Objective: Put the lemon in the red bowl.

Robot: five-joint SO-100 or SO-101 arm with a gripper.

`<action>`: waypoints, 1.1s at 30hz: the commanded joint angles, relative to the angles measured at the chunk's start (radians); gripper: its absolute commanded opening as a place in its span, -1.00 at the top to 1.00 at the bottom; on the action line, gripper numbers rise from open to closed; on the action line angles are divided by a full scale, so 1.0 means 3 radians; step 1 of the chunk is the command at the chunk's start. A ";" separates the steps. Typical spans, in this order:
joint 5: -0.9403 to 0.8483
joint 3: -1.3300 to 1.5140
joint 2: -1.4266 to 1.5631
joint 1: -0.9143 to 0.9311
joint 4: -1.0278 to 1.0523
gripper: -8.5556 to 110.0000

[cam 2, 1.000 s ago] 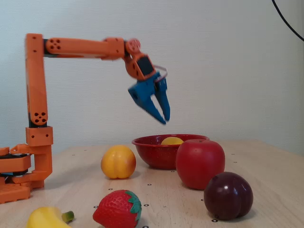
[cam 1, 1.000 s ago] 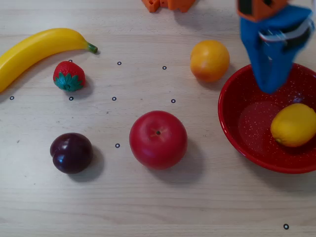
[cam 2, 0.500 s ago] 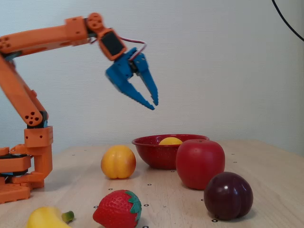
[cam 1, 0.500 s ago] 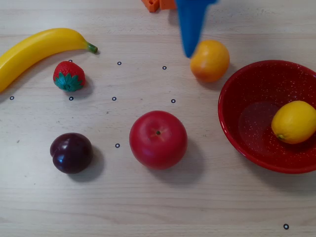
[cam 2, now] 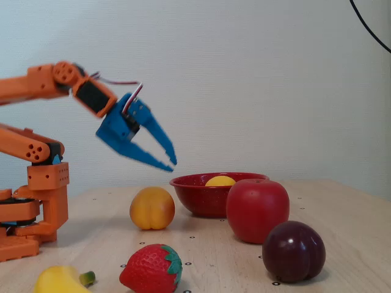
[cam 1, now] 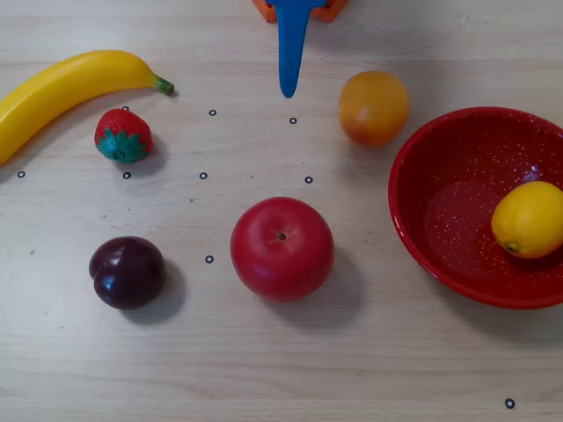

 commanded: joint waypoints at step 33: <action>-0.0629 0.1677 0.1580 0.0164 0.0031 0.85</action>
